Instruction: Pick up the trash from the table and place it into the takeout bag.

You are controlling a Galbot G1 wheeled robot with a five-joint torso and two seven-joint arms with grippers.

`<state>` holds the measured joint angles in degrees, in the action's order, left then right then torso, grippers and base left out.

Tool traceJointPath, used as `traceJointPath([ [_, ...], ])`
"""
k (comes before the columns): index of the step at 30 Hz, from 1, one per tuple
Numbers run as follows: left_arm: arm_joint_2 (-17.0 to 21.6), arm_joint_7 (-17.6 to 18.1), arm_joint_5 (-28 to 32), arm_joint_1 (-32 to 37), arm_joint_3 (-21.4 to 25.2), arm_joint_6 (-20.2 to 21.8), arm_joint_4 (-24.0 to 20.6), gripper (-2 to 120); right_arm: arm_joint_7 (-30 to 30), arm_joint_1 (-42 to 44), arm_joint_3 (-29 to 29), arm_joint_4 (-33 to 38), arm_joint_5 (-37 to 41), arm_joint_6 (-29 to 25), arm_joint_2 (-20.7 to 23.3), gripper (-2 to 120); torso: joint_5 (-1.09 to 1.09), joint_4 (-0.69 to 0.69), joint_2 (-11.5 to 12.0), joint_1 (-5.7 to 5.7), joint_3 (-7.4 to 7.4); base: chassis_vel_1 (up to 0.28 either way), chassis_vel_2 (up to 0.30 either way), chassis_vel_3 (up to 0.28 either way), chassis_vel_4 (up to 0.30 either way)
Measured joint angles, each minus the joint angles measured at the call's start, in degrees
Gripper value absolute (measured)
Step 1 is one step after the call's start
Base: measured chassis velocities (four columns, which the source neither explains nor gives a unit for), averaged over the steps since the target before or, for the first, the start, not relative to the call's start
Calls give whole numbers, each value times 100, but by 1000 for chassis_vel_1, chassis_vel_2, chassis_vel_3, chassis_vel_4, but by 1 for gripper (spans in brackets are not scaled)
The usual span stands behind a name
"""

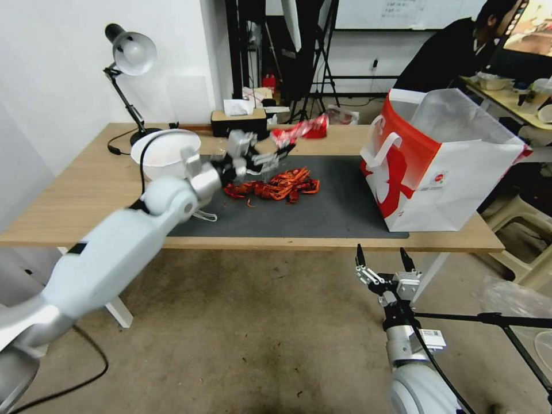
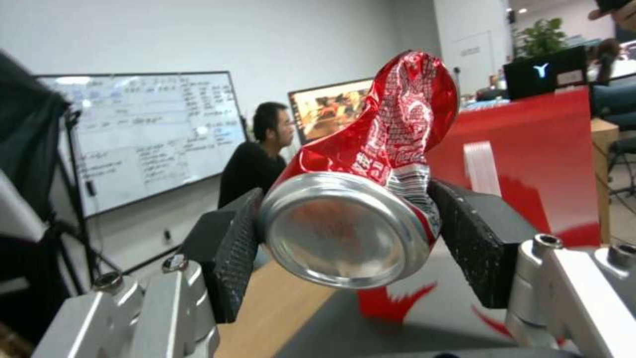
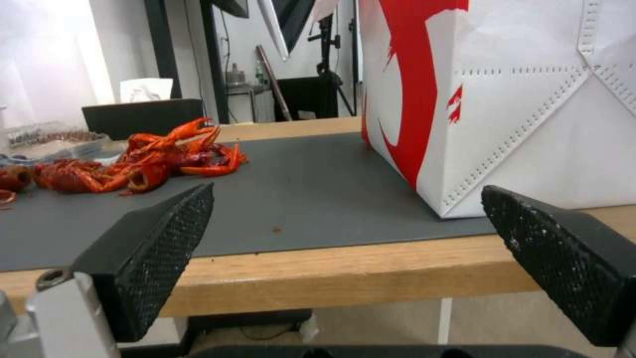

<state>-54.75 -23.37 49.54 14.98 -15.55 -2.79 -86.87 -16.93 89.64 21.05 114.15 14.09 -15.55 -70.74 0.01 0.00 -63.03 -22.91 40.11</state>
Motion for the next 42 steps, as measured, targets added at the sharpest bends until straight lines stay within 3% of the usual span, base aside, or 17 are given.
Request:
traceJointPath([
  [4, -370, 47, 94, -564, -484, 3, 319, 61, -7, -31, 6, -4, 0, 17, 7, 100, -1, 0, 0, 0, 0, 0, 0, 0, 0],
  [7, -873, 117, 190, -1085, -937, 3, 679, 61, -12, -37, 19, -10, 0, 20, -17, 100, -1, -2, 0, 0, 0, 0, 0, 0, 0],
  [16, -1713, 213, 358, -2028, -1762, 6, 1456, 61, -14, -60, 37, -49, -12, 19, -70, 100, 0, 0, 0, 0, -1, 0, 0, 0, 0],
  [25, -2317, 244, 402, -2509, -2146, 8, 2016, 61, -15, -70, 45, -83, -25, -3, -113, 100, 0, 0, 0, 0, -1, 0, 0, 0, 0],
  [34, -3247, 209, 383, -2849, -2529, -52, 2851, 61, -16, -60, 58, -107, -32, -37, -131, 100, 0, -3, 0, 0, -1, 0, 0, 0, 0],
  [40, -3435, 218, 300, -2872, -2610, -52, 3038, 61, -18, -54, 77, -84, -38, -37, -153, 100, -1, 0, 1, -1, -1, 0, 0, 0, 0],
  [42, -3463, 238, 268, -2873, -2610, -39, 3097, 71, -18, -53, 78, -66, -40, -37, -168, 100, -1, 1, 1, -1, -1, 0, 0, 0, 0],
])
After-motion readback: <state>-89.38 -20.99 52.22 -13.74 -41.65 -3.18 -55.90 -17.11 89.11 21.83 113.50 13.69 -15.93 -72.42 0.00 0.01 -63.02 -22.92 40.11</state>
